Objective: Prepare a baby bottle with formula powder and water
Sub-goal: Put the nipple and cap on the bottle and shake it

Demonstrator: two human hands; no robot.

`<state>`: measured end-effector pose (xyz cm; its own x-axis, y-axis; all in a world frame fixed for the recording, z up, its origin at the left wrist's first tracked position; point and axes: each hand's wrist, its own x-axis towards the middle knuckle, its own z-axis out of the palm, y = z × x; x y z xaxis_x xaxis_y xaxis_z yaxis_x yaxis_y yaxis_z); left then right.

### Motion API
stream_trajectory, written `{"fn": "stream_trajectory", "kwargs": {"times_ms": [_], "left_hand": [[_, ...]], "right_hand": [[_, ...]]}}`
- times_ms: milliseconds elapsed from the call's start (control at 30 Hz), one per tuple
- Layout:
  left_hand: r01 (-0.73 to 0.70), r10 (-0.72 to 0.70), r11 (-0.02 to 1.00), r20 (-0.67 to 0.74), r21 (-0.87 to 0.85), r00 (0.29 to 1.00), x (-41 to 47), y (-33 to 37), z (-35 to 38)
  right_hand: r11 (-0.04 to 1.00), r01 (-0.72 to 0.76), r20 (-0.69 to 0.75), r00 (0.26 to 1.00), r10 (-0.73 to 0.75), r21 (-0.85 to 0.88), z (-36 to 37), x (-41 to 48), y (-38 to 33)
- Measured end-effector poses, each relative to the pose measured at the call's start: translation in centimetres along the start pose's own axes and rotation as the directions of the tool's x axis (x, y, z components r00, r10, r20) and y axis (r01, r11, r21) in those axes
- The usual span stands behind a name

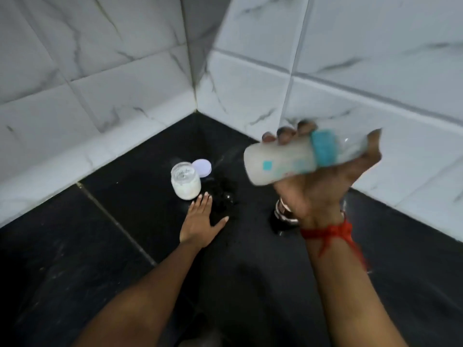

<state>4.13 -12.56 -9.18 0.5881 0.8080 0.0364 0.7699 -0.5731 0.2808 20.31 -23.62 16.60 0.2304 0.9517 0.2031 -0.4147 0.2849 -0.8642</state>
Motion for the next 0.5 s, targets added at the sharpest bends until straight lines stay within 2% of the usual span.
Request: {"fn": "stream_trajectory", "kwargs": {"times_ms": [67, 167, 233, 267, 300, 400, 467, 500], "left_hand": [[0.001, 0.0, 1.0, 0.049, -0.025, 0.999, -1.3, 0.0, -0.3], [0.002, -0.002, 1.0, -0.019, -0.02, 1.0, 0.6, 0.2, -0.5], [0.024, -0.024, 1.0, 0.045, -0.004, 0.999, -0.5, 0.5, -0.5], [0.007, -0.005, 1.0, 0.061, -0.03, 0.998, -1.2, 0.3, -0.6], [-0.001, 0.001, 1.0, 0.008, -0.021, 1.0, -1.1, 0.1, -0.3], [0.035, -0.035, 0.999, 0.017, -0.02, 0.999, -0.2, 0.5, -0.8], [0.032, -0.032, 0.999, 0.064, -0.005, 0.997, -0.9, 0.2, -0.5], [0.015, -0.014, 1.0, 0.019, -0.025, 1.0, -0.9, -0.2, 0.1]], "right_hand": [[0.998, -0.016, 0.029, 0.999, 0.018, -0.067, -0.3, -1.1, 0.2], [0.999, -0.038, 0.078, 0.996, 0.036, 0.033, -0.2, -1.3, -0.1], [0.997, -0.081, 0.064, 0.995, 0.08, 0.014, 0.2, -1.7, 0.2], [0.995, -0.099, 0.006, 0.995, 0.099, 0.023, -0.2, -1.9, 0.2], [0.992, -0.117, -0.047, 0.992, 0.119, 0.04, -0.7, -1.8, -0.1], [0.995, -0.064, -0.01, 0.998, 0.065, 0.08, -1.0, -1.0, -0.8], [0.989, -0.093, -0.096, 0.99, 0.104, 0.112, -0.6, -2.0, -0.8], [0.983, -0.085, -0.1, 0.99, 0.102, 0.161, -0.7, -1.9, -1.1]]}}
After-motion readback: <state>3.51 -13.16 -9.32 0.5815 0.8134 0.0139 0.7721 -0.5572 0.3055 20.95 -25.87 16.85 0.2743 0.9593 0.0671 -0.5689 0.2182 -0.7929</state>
